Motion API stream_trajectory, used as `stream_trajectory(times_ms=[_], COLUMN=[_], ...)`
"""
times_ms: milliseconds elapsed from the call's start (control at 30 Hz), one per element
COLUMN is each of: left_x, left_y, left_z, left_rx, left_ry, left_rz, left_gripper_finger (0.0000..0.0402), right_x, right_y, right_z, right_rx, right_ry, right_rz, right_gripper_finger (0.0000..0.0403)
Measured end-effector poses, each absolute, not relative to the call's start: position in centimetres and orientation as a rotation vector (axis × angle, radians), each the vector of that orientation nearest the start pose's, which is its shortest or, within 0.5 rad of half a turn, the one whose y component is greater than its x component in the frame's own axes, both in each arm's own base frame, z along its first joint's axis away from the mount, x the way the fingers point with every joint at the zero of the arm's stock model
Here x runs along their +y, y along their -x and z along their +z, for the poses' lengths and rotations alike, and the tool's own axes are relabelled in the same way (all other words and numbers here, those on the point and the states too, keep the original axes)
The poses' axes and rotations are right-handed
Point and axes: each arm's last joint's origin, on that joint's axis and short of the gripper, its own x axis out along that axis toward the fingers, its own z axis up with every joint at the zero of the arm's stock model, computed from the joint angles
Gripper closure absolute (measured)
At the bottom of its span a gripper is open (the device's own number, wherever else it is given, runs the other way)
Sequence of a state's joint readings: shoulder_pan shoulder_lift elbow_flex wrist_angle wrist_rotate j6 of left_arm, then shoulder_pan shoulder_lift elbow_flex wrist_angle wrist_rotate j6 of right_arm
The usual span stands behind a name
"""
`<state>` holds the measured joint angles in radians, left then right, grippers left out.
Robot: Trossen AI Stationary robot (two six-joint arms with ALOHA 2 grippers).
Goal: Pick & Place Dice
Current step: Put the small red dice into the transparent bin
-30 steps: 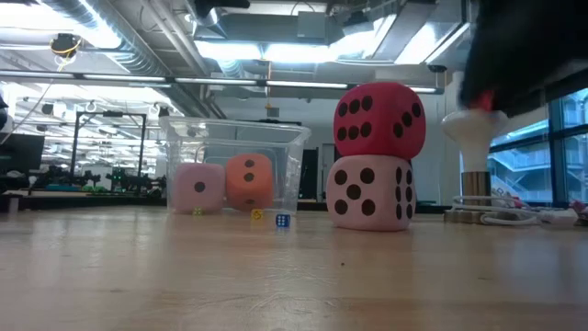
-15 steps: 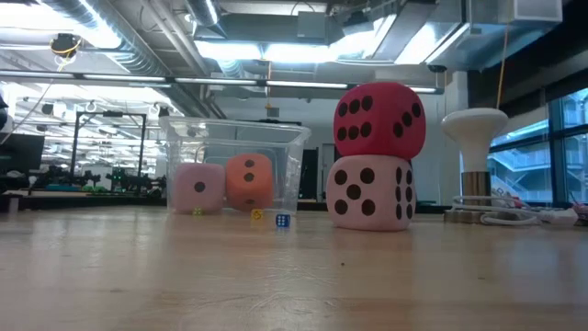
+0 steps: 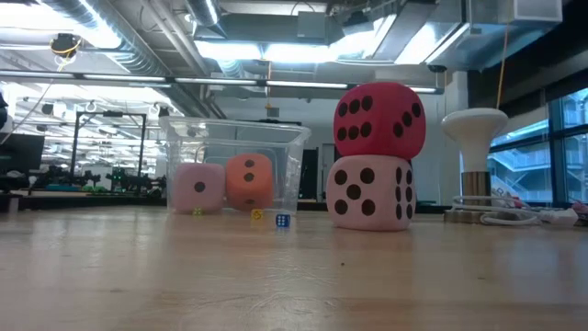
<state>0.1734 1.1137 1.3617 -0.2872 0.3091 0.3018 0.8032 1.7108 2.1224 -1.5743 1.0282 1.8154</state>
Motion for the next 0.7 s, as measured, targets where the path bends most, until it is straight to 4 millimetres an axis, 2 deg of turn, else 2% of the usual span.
stream_trajectory(times_ms=[200,467,567,700], left_x=[3.0,3.6,4.0,4.6], left_y=[-23.6,-28.3,-29.6,-31.3], left_z=[45.0,44.3,44.3,44.4], left_rx=[0.018,-0.136,-0.194,-0.155], left_ry=[-0.237,-0.236,-0.249,-0.235], left_rz=[-0.170,-0.189,-0.134,-0.053], left_gripper_finger=[0.0177,0.0177,0.0177,0.0177], right_x=[14.6,8.8,7.4,6.2], right_y=[-17.6,-12.7,-11.4,-10.3], right_z=[45.5,45.4,45.3,45.2], right_rx=[0.271,0.232,0.231,0.234], right_ry=[-0.817,-0.868,-0.885,-0.883], right_rz=[-0.653,-0.619,-0.567,-0.466], right_gripper_finger=[0.0357,0.0357,0.0357,0.0357])
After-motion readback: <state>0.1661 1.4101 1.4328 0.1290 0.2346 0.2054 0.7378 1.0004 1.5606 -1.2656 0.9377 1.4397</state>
